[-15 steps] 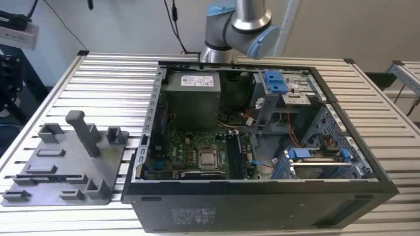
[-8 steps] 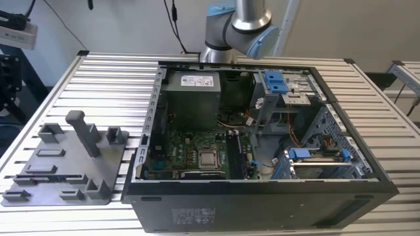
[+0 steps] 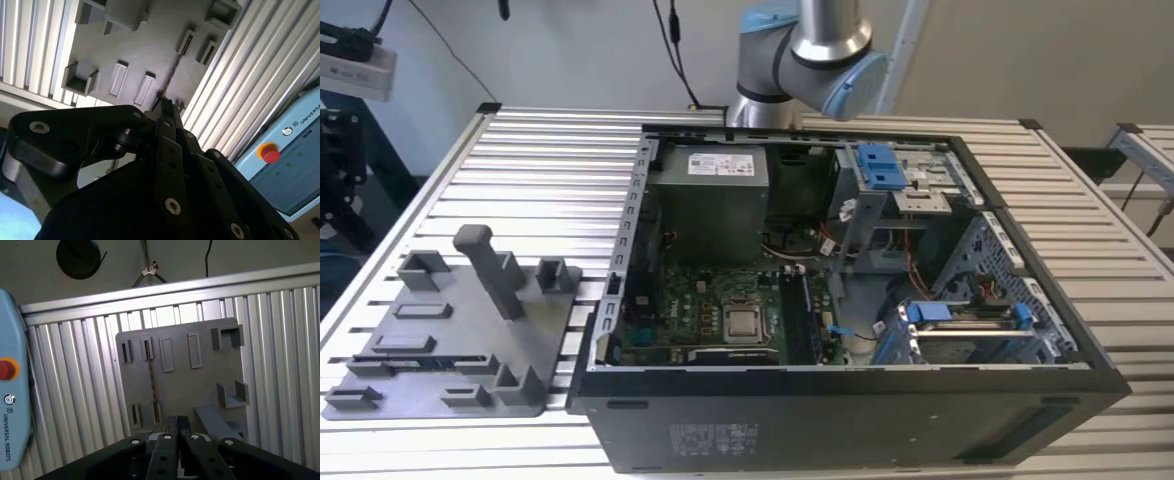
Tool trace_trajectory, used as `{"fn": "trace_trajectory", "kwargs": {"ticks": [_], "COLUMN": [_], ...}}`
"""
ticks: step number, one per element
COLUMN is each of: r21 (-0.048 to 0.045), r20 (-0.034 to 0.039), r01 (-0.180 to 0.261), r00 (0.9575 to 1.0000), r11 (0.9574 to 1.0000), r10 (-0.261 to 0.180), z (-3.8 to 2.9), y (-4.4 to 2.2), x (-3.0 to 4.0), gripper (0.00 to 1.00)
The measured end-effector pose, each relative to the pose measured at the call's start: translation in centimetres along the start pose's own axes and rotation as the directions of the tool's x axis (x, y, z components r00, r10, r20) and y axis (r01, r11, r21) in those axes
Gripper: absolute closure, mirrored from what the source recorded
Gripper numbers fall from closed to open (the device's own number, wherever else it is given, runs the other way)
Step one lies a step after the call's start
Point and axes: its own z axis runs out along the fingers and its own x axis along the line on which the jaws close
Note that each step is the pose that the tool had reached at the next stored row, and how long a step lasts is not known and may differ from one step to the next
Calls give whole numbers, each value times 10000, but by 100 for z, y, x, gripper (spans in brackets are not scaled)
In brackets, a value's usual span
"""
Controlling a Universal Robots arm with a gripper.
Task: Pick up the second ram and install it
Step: 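Pick up the second ram and move it above second insertion slot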
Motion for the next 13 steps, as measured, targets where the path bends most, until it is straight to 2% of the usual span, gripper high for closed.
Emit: {"fn": "trace_trajectory", "kwargs": {"ticks": [1, 4, 6, 8, 9, 10, 13], "r21": [0, 0, 0, 0, 0, 0, -146], "r20": [0, 0, 0, 0, 0, 0, -6], "r01": [0, 2, 4, 5, 5, 5, 12], "r00": [10000, 10000, 10000, 10000, 10000, 10000, 10000], "r11": [10000, 10000, 10000, 10000, 10000, 10000, 9999], "r10": [0, -2, -4, -5, -5, -5, -12], "z": [0, 0, 0, 0, 0, 0, 10], "y": [0, 0, 0, 0, 0, 1, 2], "x": [0, 0, 0, 0, -1, -1, 0], "gripper": [76, 70, 58, 58, 52, 52, 52]}}
